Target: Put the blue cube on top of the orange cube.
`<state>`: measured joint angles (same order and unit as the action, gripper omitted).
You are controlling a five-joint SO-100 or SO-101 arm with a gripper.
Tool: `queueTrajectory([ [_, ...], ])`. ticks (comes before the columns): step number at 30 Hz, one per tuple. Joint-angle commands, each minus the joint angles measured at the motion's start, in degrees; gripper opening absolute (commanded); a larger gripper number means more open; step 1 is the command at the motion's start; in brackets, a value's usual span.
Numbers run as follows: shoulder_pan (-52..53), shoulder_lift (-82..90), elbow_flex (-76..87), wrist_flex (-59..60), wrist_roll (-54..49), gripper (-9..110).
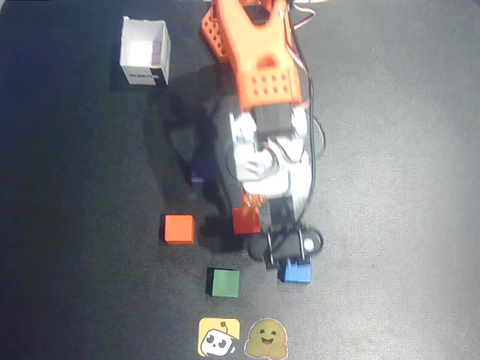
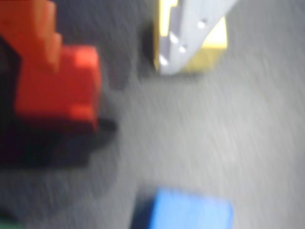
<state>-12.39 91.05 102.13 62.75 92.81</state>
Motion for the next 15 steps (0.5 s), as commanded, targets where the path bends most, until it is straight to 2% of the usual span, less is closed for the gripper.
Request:
queueTrajectory([
  [1, -1.32, -2.72, -6.59, -1.76, 1.49, 16],
  [9, -5.01, -8.44, -9.84, -7.56, 8.88, 16],
  [15, -6.33, -12.66, -12.04, -8.7, 9.32, 17],
])
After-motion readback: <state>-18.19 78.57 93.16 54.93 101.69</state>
